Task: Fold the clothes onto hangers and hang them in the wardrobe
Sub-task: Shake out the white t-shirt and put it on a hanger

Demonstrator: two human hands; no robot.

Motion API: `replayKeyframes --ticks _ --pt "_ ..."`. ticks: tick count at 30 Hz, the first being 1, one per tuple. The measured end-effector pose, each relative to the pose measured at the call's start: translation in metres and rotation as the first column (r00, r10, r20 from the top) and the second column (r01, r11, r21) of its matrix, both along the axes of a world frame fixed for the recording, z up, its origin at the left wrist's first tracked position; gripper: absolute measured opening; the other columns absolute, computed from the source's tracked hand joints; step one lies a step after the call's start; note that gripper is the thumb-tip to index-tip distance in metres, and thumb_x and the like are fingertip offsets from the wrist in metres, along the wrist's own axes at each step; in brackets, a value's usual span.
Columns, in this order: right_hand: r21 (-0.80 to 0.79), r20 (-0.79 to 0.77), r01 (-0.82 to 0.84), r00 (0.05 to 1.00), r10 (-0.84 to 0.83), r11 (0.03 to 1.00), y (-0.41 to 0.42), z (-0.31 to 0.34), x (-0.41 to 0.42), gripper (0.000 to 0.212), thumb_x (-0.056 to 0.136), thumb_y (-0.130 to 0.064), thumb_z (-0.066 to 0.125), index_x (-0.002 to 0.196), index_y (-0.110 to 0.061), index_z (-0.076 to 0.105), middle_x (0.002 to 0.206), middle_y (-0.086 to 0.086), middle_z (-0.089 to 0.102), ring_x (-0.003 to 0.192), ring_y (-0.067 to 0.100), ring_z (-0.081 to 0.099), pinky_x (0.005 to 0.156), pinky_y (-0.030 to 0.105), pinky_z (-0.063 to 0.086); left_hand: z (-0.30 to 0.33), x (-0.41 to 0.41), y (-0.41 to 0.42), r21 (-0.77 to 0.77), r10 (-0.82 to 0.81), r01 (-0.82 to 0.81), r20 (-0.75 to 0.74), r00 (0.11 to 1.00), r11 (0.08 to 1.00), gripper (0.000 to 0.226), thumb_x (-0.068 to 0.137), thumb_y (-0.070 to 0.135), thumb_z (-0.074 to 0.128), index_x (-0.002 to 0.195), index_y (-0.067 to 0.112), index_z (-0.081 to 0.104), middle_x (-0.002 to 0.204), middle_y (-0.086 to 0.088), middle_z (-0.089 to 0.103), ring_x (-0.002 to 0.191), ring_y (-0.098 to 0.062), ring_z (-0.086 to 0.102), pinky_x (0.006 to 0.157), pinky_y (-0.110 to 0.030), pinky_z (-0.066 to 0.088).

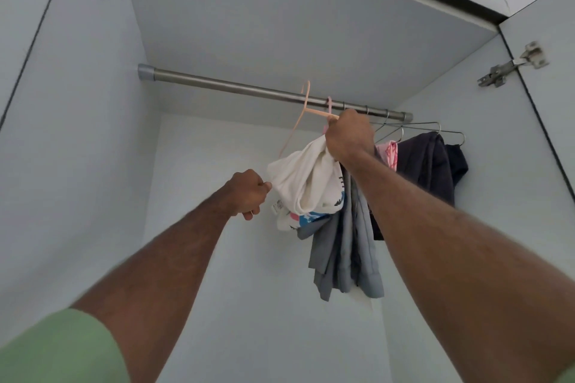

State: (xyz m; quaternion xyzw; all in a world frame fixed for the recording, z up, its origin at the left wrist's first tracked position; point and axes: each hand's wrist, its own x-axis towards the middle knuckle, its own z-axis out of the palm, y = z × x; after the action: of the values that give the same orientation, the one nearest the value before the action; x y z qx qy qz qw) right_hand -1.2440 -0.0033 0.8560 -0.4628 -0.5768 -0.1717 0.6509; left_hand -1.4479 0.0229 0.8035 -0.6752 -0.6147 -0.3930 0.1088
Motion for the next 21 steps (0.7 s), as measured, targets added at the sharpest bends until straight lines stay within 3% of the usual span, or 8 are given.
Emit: replayKeyframes --ticks 4,6,13,17,21 --pt "-0.021 0.000 0.000 1.000 0.000 1.000 0.014 0.006 -0.010 0.032 0.107 -0.027 0.050 0.115 -0.001 0.065 0.114 0.016 0.069 0.099 0.032 0.069 0.072 0.031 0.047 -0.001 -0.005 0.009 -0.014 -0.024 0.024 -0.005 1.000 1.000 0.039 0.106 0.037 0.041 0.086 0.009 0.060 0.070 -0.005 0.069 0.051 -0.017 0.064 0.050 -0.022 0.040" --pt "-0.030 0.006 0.006 1.000 -0.006 1.000 0.018 0.004 -0.013 0.031 0.106 -0.027 0.051 0.114 -0.001 0.066 0.113 0.016 0.069 0.100 0.034 0.069 0.077 0.035 0.054 -0.001 -0.007 0.012 -0.005 -0.034 0.034 -0.002 0.999 0.999 0.039 0.106 0.036 0.042 0.085 0.009 0.060 0.067 -0.005 0.069 0.050 -0.018 0.064 0.048 -0.020 0.039" --pt "0.002 0.014 -0.032 0.999 0.032 0.999 0.021 -0.009 -0.007 0.031 0.105 -0.030 0.049 0.106 -0.003 0.065 0.103 0.013 0.067 0.092 0.033 0.067 0.078 0.039 0.056 -0.008 0.000 0.012 -0.010 -0.064 0.064 0.012 0.998 0.998 0.039 0.105 0.037 0.044 0.082 0.009 0.060 0.067 -0.006 0.068 0.051 -0.019 0.063 0.048 -0.020 0.038" --pt "-0.005 0.056 -0.026 0.998 0.026 1.000 0.009 -0.014 0.004 0.023 0.102 -0.027 0.049 0.099 -0.007 0.059 0.096 0.009 0.059 0.083 0.026 0.058 0.070 0.032 0.044 -0.011 0.011 0.000 0.015 -0.066 0.065 0.035 0.997 0.998 0.037 0.104 0.036 0.048 0.082 0.010 0.059 0.067 -0.006 0.067 0.051 -0.019 0.062 0.047 -0.020 0.037" --pt "0.013 0.128 -0.081 0.989 0.078 0.997 -0.006 -0.029 0.019 0.037 0.102 -0.036 0.050 0.109 -0.002 0.064 0.101 0.013 0.070 0.088 0.031 0.070 0.077 0.038 0.058 -0.017 0.025 -0.022 0.081 -0.056 0.054 0.034 0.998 0.995 0.033 0.101 0.032 0.057 0.081 0.007 0.062 0.066 -0.007 0.068 0.048 -0.018 0.062 0.040 -0.017 0.036"
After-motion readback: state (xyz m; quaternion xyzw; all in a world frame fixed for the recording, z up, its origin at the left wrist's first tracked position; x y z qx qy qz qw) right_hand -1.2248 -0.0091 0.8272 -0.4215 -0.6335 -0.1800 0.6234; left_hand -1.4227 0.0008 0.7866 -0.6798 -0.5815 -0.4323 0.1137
